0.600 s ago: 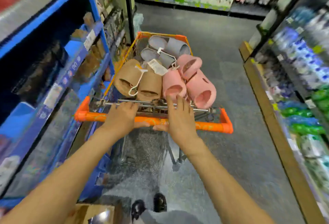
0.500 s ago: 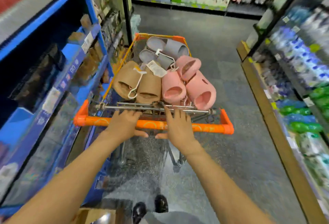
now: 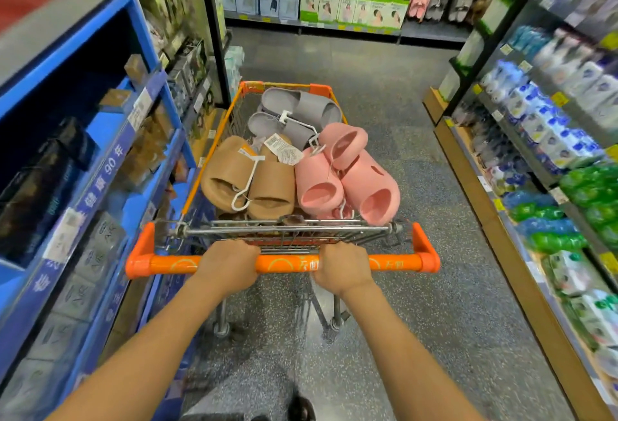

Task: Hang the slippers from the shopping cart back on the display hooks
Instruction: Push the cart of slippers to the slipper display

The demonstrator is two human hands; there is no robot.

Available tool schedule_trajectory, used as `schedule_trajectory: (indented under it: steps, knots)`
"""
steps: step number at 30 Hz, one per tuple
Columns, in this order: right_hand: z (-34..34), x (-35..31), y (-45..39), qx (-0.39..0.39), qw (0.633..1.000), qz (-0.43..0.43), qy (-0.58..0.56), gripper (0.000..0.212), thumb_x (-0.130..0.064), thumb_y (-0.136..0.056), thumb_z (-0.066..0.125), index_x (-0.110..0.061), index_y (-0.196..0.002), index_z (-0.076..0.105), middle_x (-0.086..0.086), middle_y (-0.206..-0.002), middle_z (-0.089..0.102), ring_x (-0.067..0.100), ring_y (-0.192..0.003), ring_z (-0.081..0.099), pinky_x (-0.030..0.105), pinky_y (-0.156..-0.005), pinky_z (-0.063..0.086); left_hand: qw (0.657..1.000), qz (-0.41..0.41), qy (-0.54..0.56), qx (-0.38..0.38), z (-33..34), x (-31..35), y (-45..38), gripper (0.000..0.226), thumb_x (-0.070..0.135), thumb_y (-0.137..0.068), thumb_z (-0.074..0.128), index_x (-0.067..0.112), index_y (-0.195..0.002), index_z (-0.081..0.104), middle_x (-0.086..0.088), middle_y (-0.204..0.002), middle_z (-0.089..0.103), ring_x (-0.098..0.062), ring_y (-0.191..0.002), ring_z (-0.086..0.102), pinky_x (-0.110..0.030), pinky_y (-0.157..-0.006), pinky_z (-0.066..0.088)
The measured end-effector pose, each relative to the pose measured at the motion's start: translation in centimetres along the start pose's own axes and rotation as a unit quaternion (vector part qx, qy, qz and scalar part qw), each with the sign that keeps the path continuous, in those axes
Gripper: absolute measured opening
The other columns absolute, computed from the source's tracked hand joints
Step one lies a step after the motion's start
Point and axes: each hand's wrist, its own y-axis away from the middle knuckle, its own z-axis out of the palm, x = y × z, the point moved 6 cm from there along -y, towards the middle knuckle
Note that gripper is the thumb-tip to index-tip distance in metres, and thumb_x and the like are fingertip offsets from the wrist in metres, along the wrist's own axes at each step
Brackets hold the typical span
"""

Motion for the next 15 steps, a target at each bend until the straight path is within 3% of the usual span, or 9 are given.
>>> schedule_trajectory:
  steps: [7, 15]
  knots:
    - [-0.6, 2.9, -3.0, -0.032, 0.998, 0.048, -0.008, 0.021, -0.026, -0.083, 0.054, -0.013, -0.096, 0.063, 0.009, -0.102, 0.067, 0.031, -0.096, 0.062, 0.033, -0.078, 0.047, 0.999, 0.025, 0.009, 0.026, -1.5, 0.5, -4.0, 0.023, 0.030, -0.090, 0.047, 0.014, -0.102, 0.059, -0.007, -0.104, 0.064, -0.028, -0.095, 0.061, -0.036, -0.074, 0.046]
    - [-1.8, 8.9, -9.8, -0.010, 0.999, 0.009, -0.032, 0.024, -0.036, -0.077, 0.054, -0.015, -0.085, 0.063, 0.007, -0.086, 0.068, 0.030, -0.080, 0.063, 0.032, -0.065, 0.043, 0.999, 0.031, 0.000, 0.018, -4.4, -0.1, -12.8, 0.020, 0.028, -0.089, 0.048, 0.016, -0.100, 0.060, -0.007, -0.104, 0.064, -0.027, -0.096, 0.060, -0.035, -0.077, 0.045]
